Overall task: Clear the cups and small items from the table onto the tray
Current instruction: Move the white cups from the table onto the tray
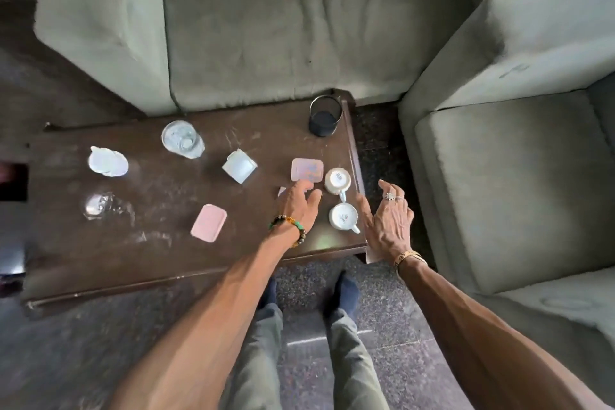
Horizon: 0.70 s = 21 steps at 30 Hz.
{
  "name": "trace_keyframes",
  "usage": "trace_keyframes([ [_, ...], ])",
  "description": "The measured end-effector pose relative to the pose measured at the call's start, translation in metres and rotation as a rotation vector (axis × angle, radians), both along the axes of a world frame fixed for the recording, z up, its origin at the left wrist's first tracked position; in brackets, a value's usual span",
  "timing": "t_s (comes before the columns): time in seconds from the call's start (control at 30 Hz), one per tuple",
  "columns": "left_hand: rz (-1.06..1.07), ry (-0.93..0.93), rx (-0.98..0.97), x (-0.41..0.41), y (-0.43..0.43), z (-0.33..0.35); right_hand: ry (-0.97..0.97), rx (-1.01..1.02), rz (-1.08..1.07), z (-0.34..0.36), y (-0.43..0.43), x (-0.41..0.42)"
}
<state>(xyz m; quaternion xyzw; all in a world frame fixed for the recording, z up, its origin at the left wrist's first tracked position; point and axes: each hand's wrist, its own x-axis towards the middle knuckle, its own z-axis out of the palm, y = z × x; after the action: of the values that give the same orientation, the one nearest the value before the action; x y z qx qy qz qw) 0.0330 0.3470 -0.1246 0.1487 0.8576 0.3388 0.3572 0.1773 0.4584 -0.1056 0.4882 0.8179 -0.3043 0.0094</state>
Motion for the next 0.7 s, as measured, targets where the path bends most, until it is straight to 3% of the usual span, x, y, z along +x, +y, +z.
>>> trace_keyframes([
  [0.23, 0.145, -0.173, -0.096, 0.043, 0.018, -0.065, -0.111, -0.019, 0.198, -0.066, 0.026, 0.007],
  [0.4, 0.243, -0.262, -0.195, 0.058, 0.032, -0.090, -0.039, -0.096, 0.299, -0.083, 0.035, 0.006],
  [0.53, 0.364, -0.349, -0.211, 0.058, 0.040, -0.107, 0.003, 0.012, 0.370, -0.101, 0.037, 0.009],
  [0.7, 0.526, -0.565, -0.139, 0.060, 0.045, -0.120, -0.041, -0.188, 0.443, -0.121, 0.031, 0.003],
])
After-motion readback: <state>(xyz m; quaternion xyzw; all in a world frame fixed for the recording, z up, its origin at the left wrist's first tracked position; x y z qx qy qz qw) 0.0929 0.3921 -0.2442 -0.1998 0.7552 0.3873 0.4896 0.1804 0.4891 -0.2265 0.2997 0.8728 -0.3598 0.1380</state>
